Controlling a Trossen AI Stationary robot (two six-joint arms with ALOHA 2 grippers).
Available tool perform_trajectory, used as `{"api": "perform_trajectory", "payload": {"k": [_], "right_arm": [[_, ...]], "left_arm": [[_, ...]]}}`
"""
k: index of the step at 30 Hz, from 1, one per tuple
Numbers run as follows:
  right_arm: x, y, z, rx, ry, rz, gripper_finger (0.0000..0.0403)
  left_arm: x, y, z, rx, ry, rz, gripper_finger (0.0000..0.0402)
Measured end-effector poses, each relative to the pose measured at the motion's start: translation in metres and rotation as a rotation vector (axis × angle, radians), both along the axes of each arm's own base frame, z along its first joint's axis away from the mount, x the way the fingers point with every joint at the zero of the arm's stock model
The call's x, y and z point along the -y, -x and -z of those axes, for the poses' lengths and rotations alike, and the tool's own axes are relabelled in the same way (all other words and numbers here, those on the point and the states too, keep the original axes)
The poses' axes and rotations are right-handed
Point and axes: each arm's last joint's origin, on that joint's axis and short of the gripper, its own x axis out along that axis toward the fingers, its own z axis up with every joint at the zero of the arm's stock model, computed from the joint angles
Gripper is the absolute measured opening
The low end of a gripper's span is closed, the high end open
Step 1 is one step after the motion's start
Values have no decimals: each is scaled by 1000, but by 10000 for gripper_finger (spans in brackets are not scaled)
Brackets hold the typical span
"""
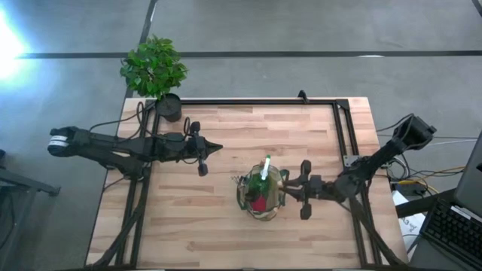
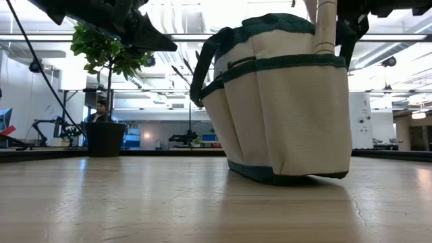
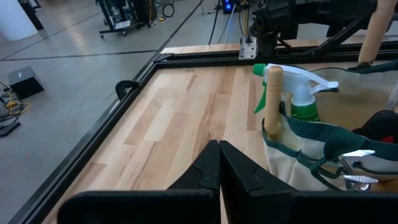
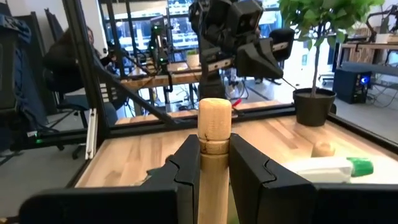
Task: Pick & Place Garden tools in Gardening bag
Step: Put the trowel into the gardening bag
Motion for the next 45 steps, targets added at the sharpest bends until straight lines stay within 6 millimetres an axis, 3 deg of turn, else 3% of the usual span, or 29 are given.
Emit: {"api": "perform_trajectory", "payload": {"k": [15,22,39,45], "right_arm": [[-2,-2,30,-81,-54,-15,46],[-3,-3,30,-3,48,12,46],[-8,-10,60,84,77,44,45],[-10,-7,62,80,61,31,45]], "left_arm": [[0,0,0,-1,0,0,3],[0,0,0,1,1,-1,3],[0,-1,-2,21,8,-2,3],[0,-1,-2,22,11,-3,3]]}}
